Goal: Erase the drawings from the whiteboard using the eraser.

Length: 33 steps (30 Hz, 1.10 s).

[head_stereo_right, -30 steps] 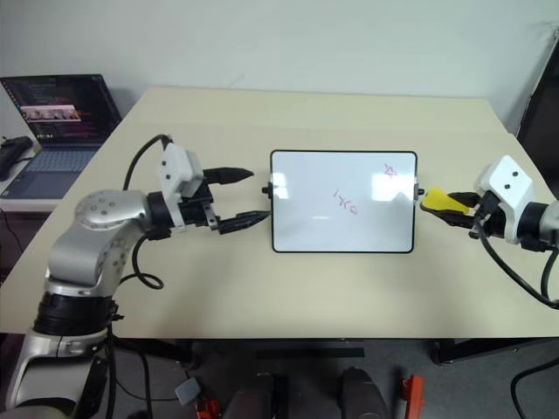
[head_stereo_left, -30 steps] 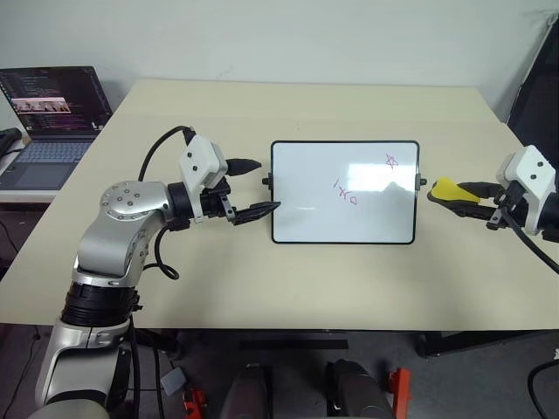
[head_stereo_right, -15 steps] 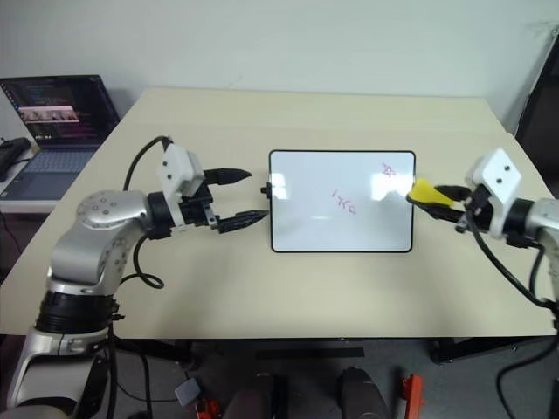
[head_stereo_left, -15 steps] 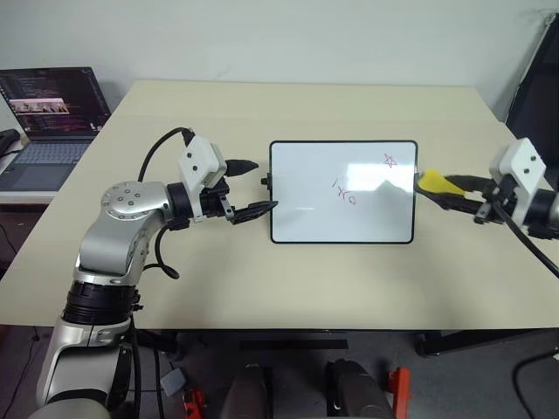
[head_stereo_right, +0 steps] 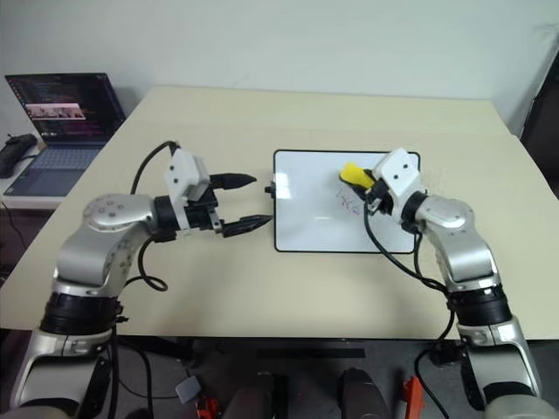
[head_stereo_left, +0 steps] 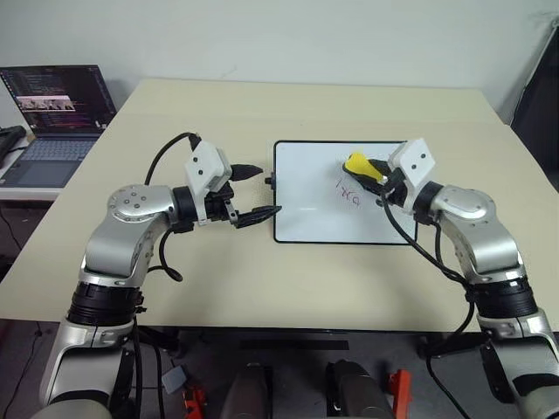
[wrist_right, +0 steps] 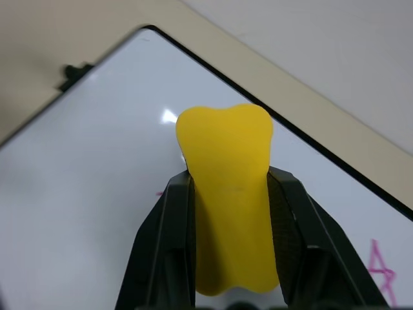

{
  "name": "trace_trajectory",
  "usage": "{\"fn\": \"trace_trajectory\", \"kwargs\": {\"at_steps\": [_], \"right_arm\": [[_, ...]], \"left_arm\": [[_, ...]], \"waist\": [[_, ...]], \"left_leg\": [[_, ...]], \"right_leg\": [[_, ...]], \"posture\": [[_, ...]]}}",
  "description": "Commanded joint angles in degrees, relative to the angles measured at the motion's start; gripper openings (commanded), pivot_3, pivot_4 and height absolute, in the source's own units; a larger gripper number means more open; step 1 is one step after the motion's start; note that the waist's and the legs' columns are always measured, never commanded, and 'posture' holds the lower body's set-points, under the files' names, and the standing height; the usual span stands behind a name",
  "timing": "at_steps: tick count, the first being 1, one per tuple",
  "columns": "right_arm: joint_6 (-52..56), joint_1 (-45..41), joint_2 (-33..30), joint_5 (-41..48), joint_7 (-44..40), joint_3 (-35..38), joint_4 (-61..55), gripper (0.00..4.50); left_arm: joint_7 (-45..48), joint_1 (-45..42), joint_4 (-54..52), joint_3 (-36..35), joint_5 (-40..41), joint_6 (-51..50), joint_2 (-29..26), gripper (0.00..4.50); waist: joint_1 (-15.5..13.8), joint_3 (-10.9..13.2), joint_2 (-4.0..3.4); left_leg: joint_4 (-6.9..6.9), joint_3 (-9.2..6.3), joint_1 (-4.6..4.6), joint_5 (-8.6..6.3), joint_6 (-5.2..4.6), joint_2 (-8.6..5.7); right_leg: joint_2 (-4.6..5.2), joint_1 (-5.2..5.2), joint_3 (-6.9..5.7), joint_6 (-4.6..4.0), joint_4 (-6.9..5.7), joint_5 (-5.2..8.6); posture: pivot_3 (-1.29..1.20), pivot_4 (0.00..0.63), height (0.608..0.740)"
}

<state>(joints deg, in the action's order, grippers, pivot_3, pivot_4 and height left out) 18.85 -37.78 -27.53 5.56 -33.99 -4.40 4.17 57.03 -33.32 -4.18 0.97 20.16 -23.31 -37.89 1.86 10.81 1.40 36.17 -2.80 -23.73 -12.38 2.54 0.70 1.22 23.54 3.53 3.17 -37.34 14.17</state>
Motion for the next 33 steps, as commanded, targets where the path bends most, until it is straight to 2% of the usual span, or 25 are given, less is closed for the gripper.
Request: {"fn": "trace_trajectory", "kwargs": {"at_steps": [1, 5, 12, 15, 18, 22, 28, 33], "right_arm": [[-3.32, -2.97, 2.35, -3.11, 3.9, -0.83, 3.8, 1.14], [-3.17, -2.91, 2.26, -9.02, 2.92, -6.55, 7.92, 1.14], [2.04, 2.61, 0.66, -9.46, -7.36, -13.83, 2.9, 1.14], [3.19, 3.93, 0.33, -9.19, -8.97, -14.15, 0.88, 1.14], [3.13, 3.4, 0.56, -9.75, -7.34, -12.73, 1.67, 1.14], [0.4, -0.37, 0.44, -12.27, 1.3, -8.57, 8.38, 1.14], [-2.74, -2.49, -0.8, -14.7, 7.93, -5.93, 14.49, 1.14], [-2.41, 1.23, -0.26, -12.39, 2.66, -7.99, 8.0, 1.14]], "left_arm": [[0.17, -0.37, -1.95, -0.47, 0.5, 0.57, -0.18, 4.5], [-0.13, 0.14, -2.9, -0.67, 0.74, 0.13, -0.28, 4.5], [-0.49, 1.13, -3.95, -1.27, 0.89, -0.27, -0.71, 4.5], [-0.64, 1.11, -4.19, -1.31, 0.87, -0.42, -0.69, 4.5], [-0.68, 1.04, -4.25, -1.29, 0.85, -0.46, -0.61, 4.5], [-0.67, 0.33, -3.46, -0.81, 0.58, -0.19, -0.17, 4.5], [-0.34, -0.44, -2.57, -0.46, 0.39, 0.2, 0.12, 4.5], [0.06, -1.76, -1.99, -0.13, 0.45, 0.41, 0.46, 4.5]], "waist": [[0.14, 0.0, 0.0], [0.17, 0.0, 0.0], [0.51, -0.07, 0.09], [0.61, -0.07, 0.09], [0.74, -0.07, 0.09], [1.02, -0.07, 0.09], [0.91, -0.15, 0.21], [0.93, -0.18, 0.26]], "left_leg": [[0.0, 0.0, 0.0, 0.0, 0.0, 0.01], [0.0, 0.01, 0.03, 0.0, 0.0, -0.01], [-0.02, 0.06, 0.78, 0.0, 0.0, 0.0], [0.02, 0.07, 0.85, 0.03, -0.02, 0.01], [0.08, 0.07, 0.87, 0.07, -0.05, 0.01], [0.1, 0.09, 0.86, 0.08, -0.05, 0.01], [0.2, 0.09, 0.85, 0.1, -0.04, 0.01], [0.21, 0.11, 0.85, 0.1, -0.04, 0.01]], "right_leg": [[-0.01, 0.0, 0.0, -0.01, -0.02, 0.0], [0.0, 0.04, 0.02, -0.02, -0.2, 0.01], [-0.03, -0.45, 0.09, -0.07, -0.56, 0.2], [-0.07, -0.46, 0.14, 0.04, -0.69, 0.31], [-0.08, -0.46, 0.16, 0.05, -0.75, 0.26], [-0.08, -0.46, 0.18, 0.07, -0.75, 0.23], [-0.08, -0.51, 0.19, 0.09, -0.71, 0.17], [-0.08, -0.51, 0.22, 0.11, -0.72, 0.16]], "posture": [[0.0, 0.15, 0.74], [0.0, 0.15, 0.74], [0.0, 0.15, 0.74], [0.0, 0.15, 0.74], [0.0, 0.15, 0.74], [0.0, 0.15, 0.74], [0.0, 0.15, 0.74], [0.0, 0.15, 0.74]]}}
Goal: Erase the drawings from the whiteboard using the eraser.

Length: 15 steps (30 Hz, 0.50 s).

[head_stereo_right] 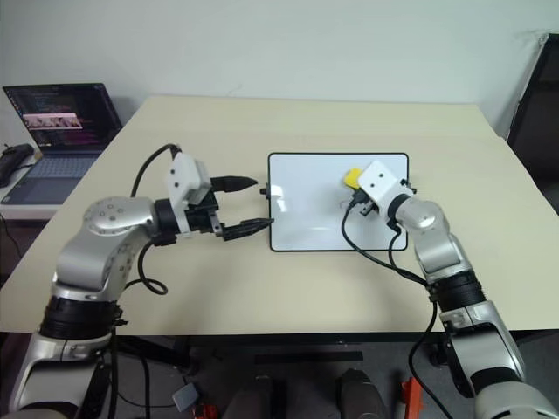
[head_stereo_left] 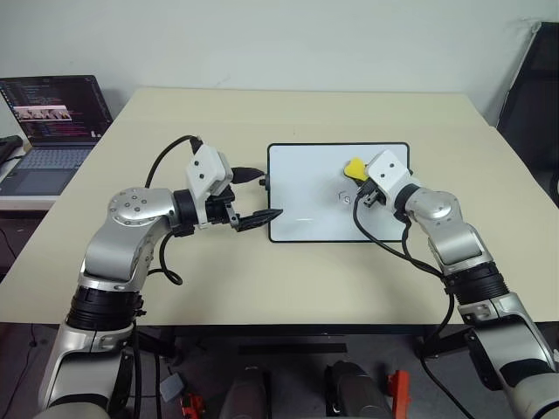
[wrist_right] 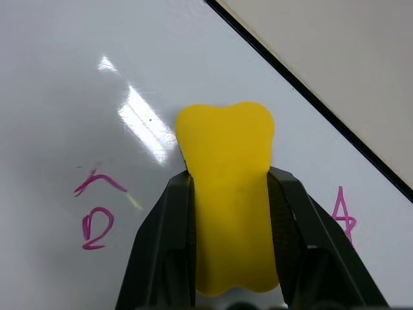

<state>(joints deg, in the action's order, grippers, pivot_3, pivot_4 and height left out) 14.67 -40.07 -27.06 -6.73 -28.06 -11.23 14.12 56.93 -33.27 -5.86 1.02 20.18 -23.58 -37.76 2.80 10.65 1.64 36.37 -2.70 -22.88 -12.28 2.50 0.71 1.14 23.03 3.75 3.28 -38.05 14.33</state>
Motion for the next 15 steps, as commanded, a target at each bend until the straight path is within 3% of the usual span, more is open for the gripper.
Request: {"fn": "trace_trajectory", "kwargs": {"at_steps": [1, 8, 15], "right_arm": [[2.06, 4.9, -0.84, 0.67, -5.47, -1.99, -4.25, 1.14], [5.9, 12.41, -4.17, 2.16, -16.46, -6.34, -14.19, 1.14], [2.74, 5.66, -1.74, -1.87, -4.09, -1.27, -4.78, 1.14]], "left_arm": [[0.21, -1.94, -0.22, -0.15, 0.4, 0.73, 0.34, 4.5], [0.37, -1.9, -0.02, -0.06, 0.46, 0.86, 0.13, 4.5], [0.34, -2.07, 0.22, 0.05, 0.38, 0.88, 0.08, 4.5]], "waist": [[0.0, -0.02, 0.03], [0.47, -0.02, 0.03], [0.59, -0.02, 0.03]], "left_leg": [[0.0, 0.0, 0.0, 0.0, 0.0, 0.0], [-0.04, 0.04, -0.05, -0.01, 0.0, 0.01], [-0.02, 0.14, -0.01, 0.01, -0.02, 0.02]], "right_leg": [[0.0, -0.01, 0.0, 0.0, 0.01, 0.0], [-0.01, 0.07, 0.03, 0.01, 0.04, 0.02], [-0.02, 0.09, 0.14, 0.0, 0.03, -0.05]], "posture": [[0.0, 0.15, 0.74], [0.0, 0.15, 0.74], [0.0, 0.15, 0.74]]}}
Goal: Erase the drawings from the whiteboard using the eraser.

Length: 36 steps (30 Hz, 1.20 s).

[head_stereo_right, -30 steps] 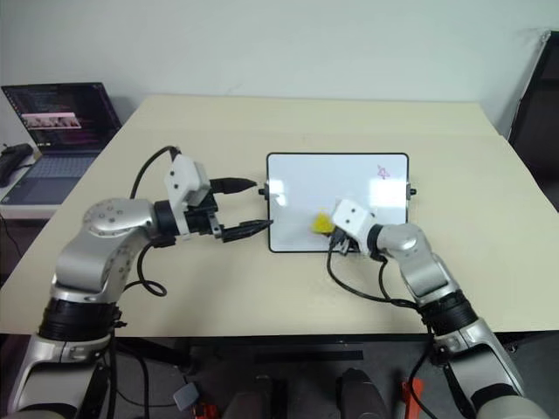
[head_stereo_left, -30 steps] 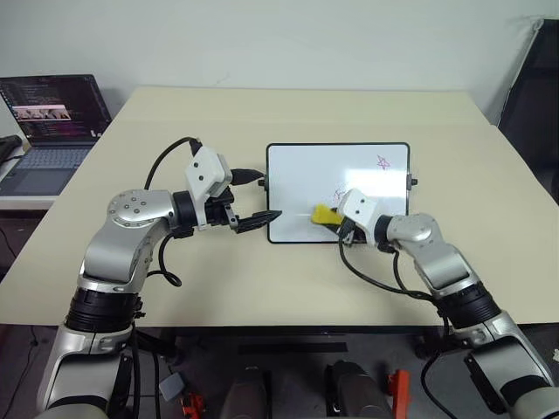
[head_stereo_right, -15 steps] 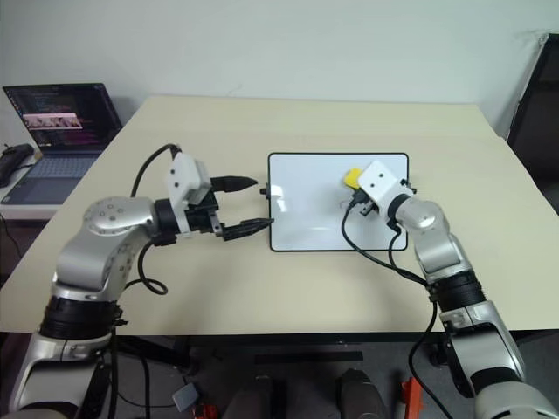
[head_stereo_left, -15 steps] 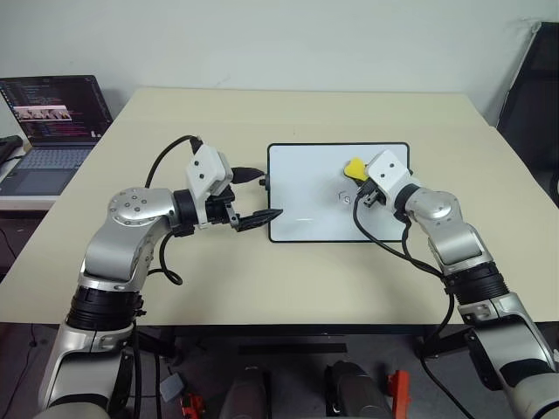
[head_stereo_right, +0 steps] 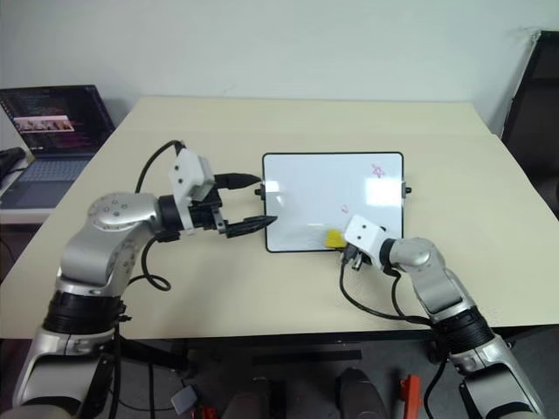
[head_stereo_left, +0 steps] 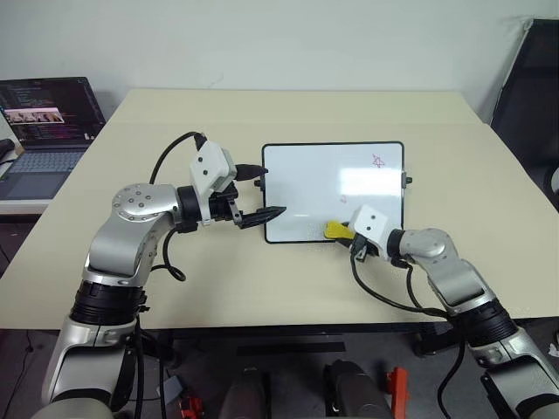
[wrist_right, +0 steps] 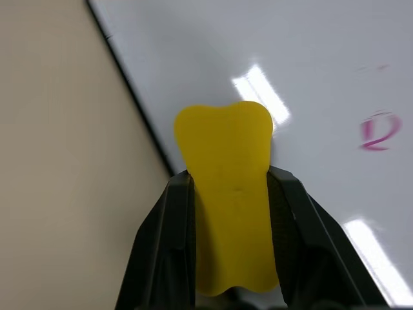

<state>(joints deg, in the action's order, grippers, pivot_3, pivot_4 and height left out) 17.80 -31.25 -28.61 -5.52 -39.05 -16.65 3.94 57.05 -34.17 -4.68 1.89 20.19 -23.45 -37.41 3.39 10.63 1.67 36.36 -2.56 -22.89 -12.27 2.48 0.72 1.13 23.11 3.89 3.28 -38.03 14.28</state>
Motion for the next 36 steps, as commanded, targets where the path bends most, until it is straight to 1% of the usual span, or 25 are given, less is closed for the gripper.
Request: {"fn": "trace_trajectory", "kwargs": {"at_steps": [1, 4, 6, 10, 15, 18, 20, 25, 29, 33, 36], "right_arm": [[-0.81, -4.34, -0.08, -3.54, 8.77, 4.73, 7.05, 1.14], [-1.89, -6.41, 0.3, -4.55, 12.45, 5.8, 10.51, 1.14], [-2.38, -6.43, 0.28, -4.66, 12.07, 5.42, 11.23, 1.14], [-2.45, -3.81, 0.23, -3.79, 7.32, 2.7, 8.39, 1.13], [-0.05, 0.97, -0.44, -0.36, -2.64, -0.77, 0.2, 1.13], [0.72, 2.45, -1.21, -0.41, -4.99, -1.37, -1.7, 1.12], [0.44, 1.89, -1.1, -1.26, -3.44, -0.44, -0.45, 1.12], [-1.09, -3.27, -1.02, -4.85, 7.24, 3.58, 8.37, 1.12], [-2.42, -5.48, -1.49, -5.54, 11.43, 5.25, 13.48, 1.12], [-4.06, -5.17, -1.97, -6.51, 11.59, 4.41, 14.63, 1.12], [-4.08, -2.81, -1.73, -4.85, 5.76, 2.04, 10.46, 1.12]], "left_arm": [[0.22, -1.22, -0.96, -0.77, 0.37, 0.72, -0.24, 4.5], [0.22, -1.37, -0.95, -0.67, 0.37, 0.7, -0.17, 4.5], [0.25, -1.51, -0.84, -0.66, 0.36, 0.74, -0.16, 4.5], [0.32, -1.67, -0.72, -0.63, 0.37, 0.75, -0.16, 4.5], [0.39, -1.73, -0.61, -0.65, 0.4, 0.77, -0.19, 4.5], [0.42, -1.76, -0.58, -0.67, 0.41, 0.76, -0.22, 4.5], [0.42, -1.79, -0.51, -0.64, 0.35, 0.78, -0.23, 4.5], [0.39, -1.97, -0.25, -0.5, 0.18, 0.85, -0.16, 4.5], [0.36, -2.2, -0.14, -0.46, 0.19, 0.96, 0.0, 4.5], [0.5, -2.33, 0.15, -0.43, 0.2, 1.3, 0.12, 4.5], [0.56, -2.55, 0.26, -0.29, 0.16, 1.31, 0.21, 4.5]], "waist": [[-0.09, 0.0, 0.0], [-0.25, -0.02, 0.03], [-0.31, -0.02, 0.04], [-0.24, -0.04, 0.06], [0.0, -0.04, 0.06], [0.06, -0.03, 0.05], [0.01, -0.03, 0.06], [-0.01, -0.03, 0.06], [-0.17, -0.09, 0.16], [-0.18, -0.17, 0.28], [-0.18, -0.22, 0.36]], "left_leg": [[0.0, 0.01, 0.0, 0.02, -0.02, 0.0], [0.02, 0.02, -0.01, 0.04, -0.03, -0.01], [0.01, 0.02, -0.02, 0.03, -0.03, -0.01], [0.01, 0.05, -0.02, 0.03, -0.03, 0.0], [0.0, 0.06, -0.01, 0.03, -0.03, 0.01], [-0.02, 0.08, -0.01, 0.03, -0.03, 0.03], [-0.02, 0.09, -0.02, 0.03, -0.03, 0.03], [-0.01, 0.15, 0.0, 0.04, -0.03, 0.02], [0.04, 0.16, 0.01, 0.09, -0.1, 0.01], [0.04, 0.18, 0.01, 0.09, -0.11, 0.01], [0.06, 0.2, 0.03, 0.1, -0.12, 0.01]], "right_leg": [[0.0, 0.0, 0.01, 0.0, 0.0, -0.01], [0.0, -0.01, 0.02, 0.01, 0.03, -0.03], [0.0, -0.01, 0.02, 0.01, 0.04, -0.02], [0.0, -0.01, 0.05, 0.03, 0.06, -0.03], [0.0, -0.01, 0.06, 0.03, 0.05, -0.03], [-0.02, 0.03, 0.07, 0.02, 0.04, -0.03], [-0.02, 0.03, 0.07, 0.03, 0.04, -0.03], [-0.02, 0.04, 0.12, -0.03, 0.05, -0.03], [-0.02, 0.0, 0.14, -0.18, 0.07, -0.02], [-0.01, -0.02, 0.16, -0.21, 0.08, 0.0], [-0.01, -0.04, 0.19, -0.19, 0.09, -0.01]], "posture": [[0.0, 0.15, 0.74], [0.0, 0.15, 0.74], [0.0, 0.15, 0.74], [0.0, 0.15, 0.74], [0.0, 0.15, 0.74], [0.0, 0.15, 0.74], [0.0, 0.15, 0.74], [0.0, 0.15, 0.74], [0.0, 0.15, 0.74], [0.0, 0.15, 0.74], [0.0, 0.15, 0.74]]}}
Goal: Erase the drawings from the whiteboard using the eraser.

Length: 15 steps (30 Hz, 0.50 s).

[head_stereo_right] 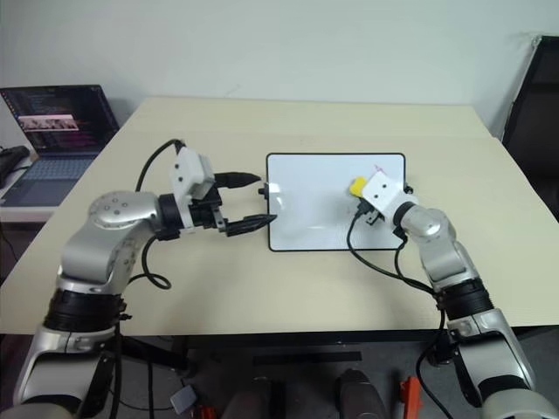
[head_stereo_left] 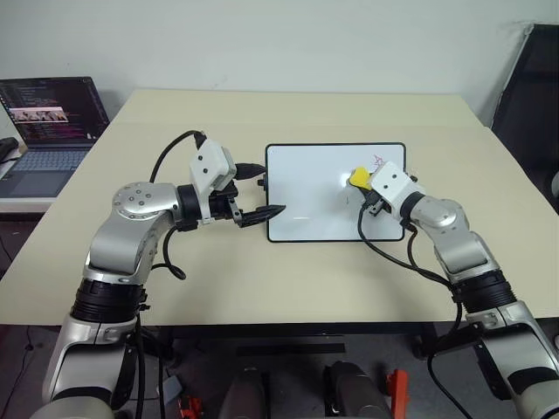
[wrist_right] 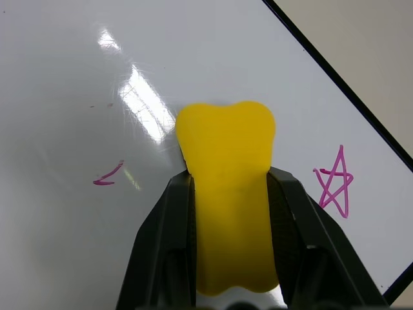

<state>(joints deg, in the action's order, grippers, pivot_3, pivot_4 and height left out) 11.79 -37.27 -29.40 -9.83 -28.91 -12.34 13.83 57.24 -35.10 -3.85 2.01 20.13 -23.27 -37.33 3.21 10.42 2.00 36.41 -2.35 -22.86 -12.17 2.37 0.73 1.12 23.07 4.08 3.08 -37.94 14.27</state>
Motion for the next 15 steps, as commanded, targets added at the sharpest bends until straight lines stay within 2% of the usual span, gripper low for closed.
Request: {"fn": "trace_trajectory", "kwargs": {"at_steps": [1, 5, 7, 15], "right_arm": [[2.28, 4.01, -0.94, 0.0, -6.25, -2.9, -0.81, 1.12], [2.47, 7.68, -2.19, 1.31, -13.56, -5.03, -6.12, 1.12], [3.33, 8.43, -2.16, 1.63, -14.35, -4.75, -7.32, 1.12], [-0.47, 0.41, 1.84, -0.55, -1.83, -0.04, 0.45, 1.12]], "left_arm": [[0.38, -1.73, -0.53, -0.38, 0.19, 1.12, 0.16, 4.5], [0.51, -1.81, -0.7, -0.56, 0.29, 1.01, 0.03, 4.5], [0.62, -1.64, -1.01, -0.77, 0.45, 0.89, -0.1, 4.5], [0.68, -1.64, -1.04, -0.69, 0.35, 0.83, 0.12, 4.5]], "waist": [[0.0, -0.03, 0.04], [0.15, -0.03, 0.04], [0.35, -0.02, 0.04], [0.64, -0.02, 0.04]], "left_leg": [[0.0, 0.0, 0.01, 0.0, 0.0, 0.0], [-0.02, 0.01, -0.01, 0.0, 0.0, 0.01], [-0.05, 0.02, -0.01, -0.01, 0.0, 0.02], [-0.03, 0.07, 0.03, 0.04, -0.06, 0.02]], "right_leg": [[0.0, 0.0, 0.0, 0.0, 0.0, 0.0], [0.0, 0.02, 0.0, 0.03, 0.02, -0.01], [-0.01, 0.04, 0.0, 0.06, 0.02, -0.02], [0.0, 0.06, 0.05, -0.04, 0.01, -0.06]], "posture": [[0.0, 0.15, 0.74], [0.0, 0.15, 0.74], [0.0, 0.15, 0.74], [0.0, 0.15, 0.74]]}}
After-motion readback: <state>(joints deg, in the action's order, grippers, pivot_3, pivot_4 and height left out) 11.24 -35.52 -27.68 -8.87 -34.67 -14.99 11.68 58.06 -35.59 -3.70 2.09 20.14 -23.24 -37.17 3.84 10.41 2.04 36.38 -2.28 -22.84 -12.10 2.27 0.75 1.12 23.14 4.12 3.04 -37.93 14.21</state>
